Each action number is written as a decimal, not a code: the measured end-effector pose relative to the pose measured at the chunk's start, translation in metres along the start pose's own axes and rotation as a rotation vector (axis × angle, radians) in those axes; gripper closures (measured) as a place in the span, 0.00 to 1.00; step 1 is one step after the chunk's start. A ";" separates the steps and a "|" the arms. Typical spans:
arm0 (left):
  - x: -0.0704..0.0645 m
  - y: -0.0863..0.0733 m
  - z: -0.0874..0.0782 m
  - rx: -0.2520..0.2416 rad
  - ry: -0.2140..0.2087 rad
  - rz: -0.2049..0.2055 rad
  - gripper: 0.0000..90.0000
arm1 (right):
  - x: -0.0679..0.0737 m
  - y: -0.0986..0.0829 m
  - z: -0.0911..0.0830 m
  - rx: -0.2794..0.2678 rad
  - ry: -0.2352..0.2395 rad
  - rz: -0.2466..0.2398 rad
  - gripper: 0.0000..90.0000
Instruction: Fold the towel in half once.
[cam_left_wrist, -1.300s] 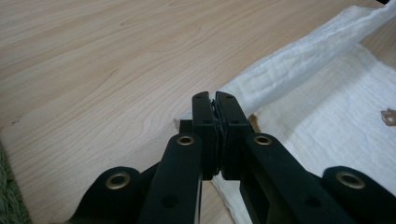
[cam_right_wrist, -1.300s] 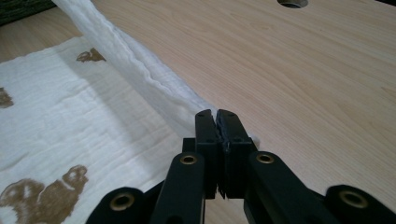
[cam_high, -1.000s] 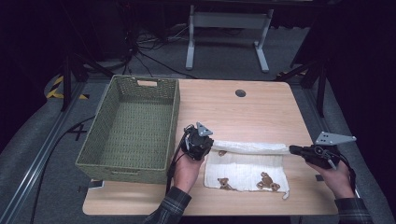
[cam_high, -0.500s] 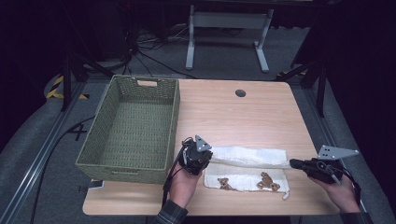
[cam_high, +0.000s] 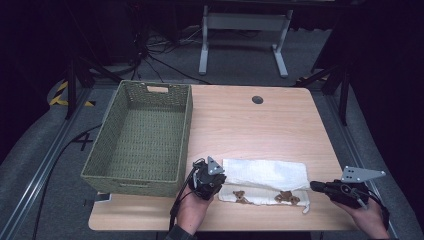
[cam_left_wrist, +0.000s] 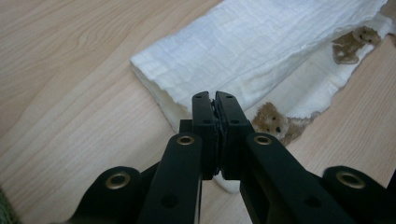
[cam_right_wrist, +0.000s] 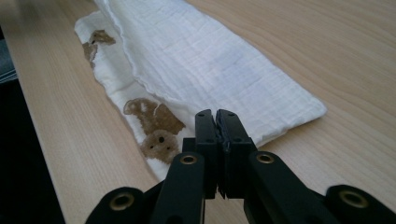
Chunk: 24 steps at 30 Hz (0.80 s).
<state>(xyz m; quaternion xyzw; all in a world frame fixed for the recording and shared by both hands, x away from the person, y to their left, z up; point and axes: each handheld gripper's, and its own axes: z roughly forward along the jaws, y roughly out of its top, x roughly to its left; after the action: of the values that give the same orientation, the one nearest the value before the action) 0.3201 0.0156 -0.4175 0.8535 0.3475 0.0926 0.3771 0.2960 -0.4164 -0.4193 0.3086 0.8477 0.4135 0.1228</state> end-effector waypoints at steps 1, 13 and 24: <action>-0.001 -0.004 -0.001 0.013 0.006 0.001 0.98 | 0.002 -0.002 0.001 0.005 0.010 0.004 0.98; -0.003 -0.017 -0.001 0.034 -0.041 -0.004 0.84 | 0.013 -0.013 0.003 0.043 0.054 0.002 0.88; 0.004 0.005 0.017 0.046 -0.050 -0.003 0.71 | -0.005 0.001 0.014 0.021 0.015 0.029 0.79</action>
<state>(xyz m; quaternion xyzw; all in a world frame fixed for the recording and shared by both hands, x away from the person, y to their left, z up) 0.3331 0.0062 -0.4265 0.8636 0.3411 0.0626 0.3660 0.3064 -0.4104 -0.4274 0.3191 0.8484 0.4086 0.1069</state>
